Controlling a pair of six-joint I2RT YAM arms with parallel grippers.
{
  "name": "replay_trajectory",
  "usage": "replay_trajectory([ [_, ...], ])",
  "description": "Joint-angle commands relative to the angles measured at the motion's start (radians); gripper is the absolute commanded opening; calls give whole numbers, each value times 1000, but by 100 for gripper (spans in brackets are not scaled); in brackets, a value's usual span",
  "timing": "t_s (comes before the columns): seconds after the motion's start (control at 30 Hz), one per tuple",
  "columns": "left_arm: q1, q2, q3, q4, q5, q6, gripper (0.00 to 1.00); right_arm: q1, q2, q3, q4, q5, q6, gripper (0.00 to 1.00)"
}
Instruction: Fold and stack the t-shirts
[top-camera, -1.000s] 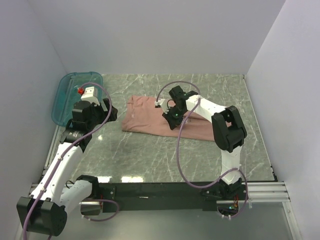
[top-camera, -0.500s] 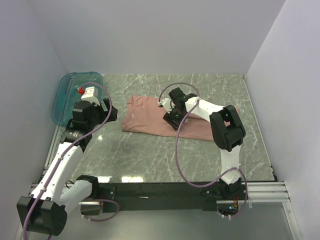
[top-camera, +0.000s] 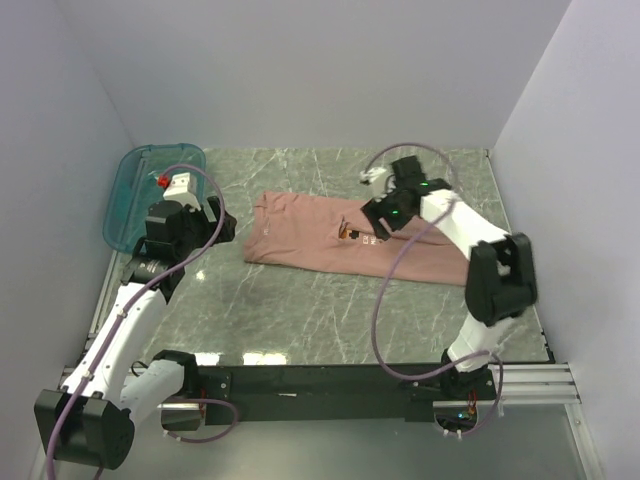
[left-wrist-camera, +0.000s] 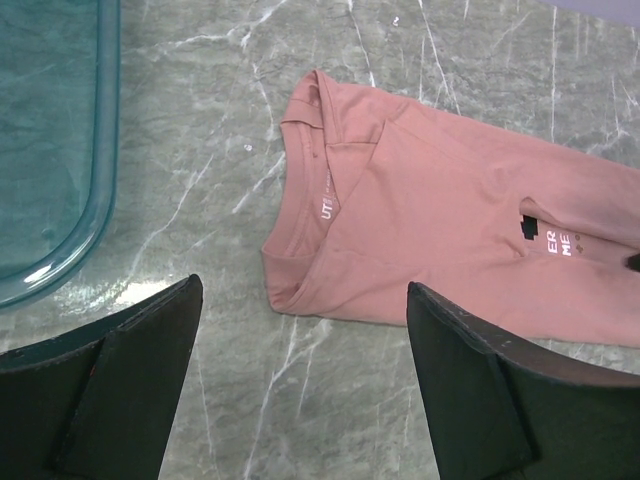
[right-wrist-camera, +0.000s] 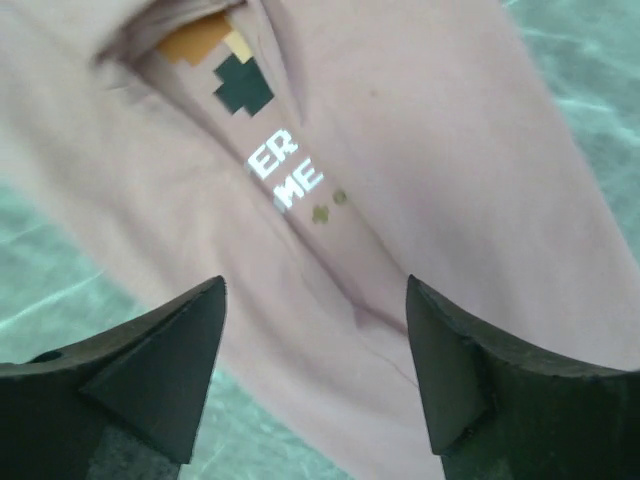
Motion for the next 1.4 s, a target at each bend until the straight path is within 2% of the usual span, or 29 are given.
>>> replay_trajectory([
  [0.0,5,32,10,30,45,-4,88,-109,-178,-64,-70,-341,-66,78],
  [0.07,5,67,11,36,88,-28,88,-155,-271,-120,-88,-531,-152,76],
  [0.2,7,162,12,41,192,-125,87,-158,-383,-269,-84,-682,-256,74],
  [0.23,7,181,7,48,215,-153,82,-158,-406,-283,-89,-696,-291,73],
  [0.37,-7,221,-89,141,260,-348,79,-166,-454,-309,-55,-682,-278,73],
  [0.57,-125,230,-236,248,113,-513,80,-175,-474,-331,-26,-673,-264,73],
  [0.77,-189,259,-266,312,-28,-567,80,-178,-486,-329,-26,-682,-260,73],
  [1.37,-208,357,-232,341,-137,-633,79,-184,-471,-325,-41,-692,-264,73],
])
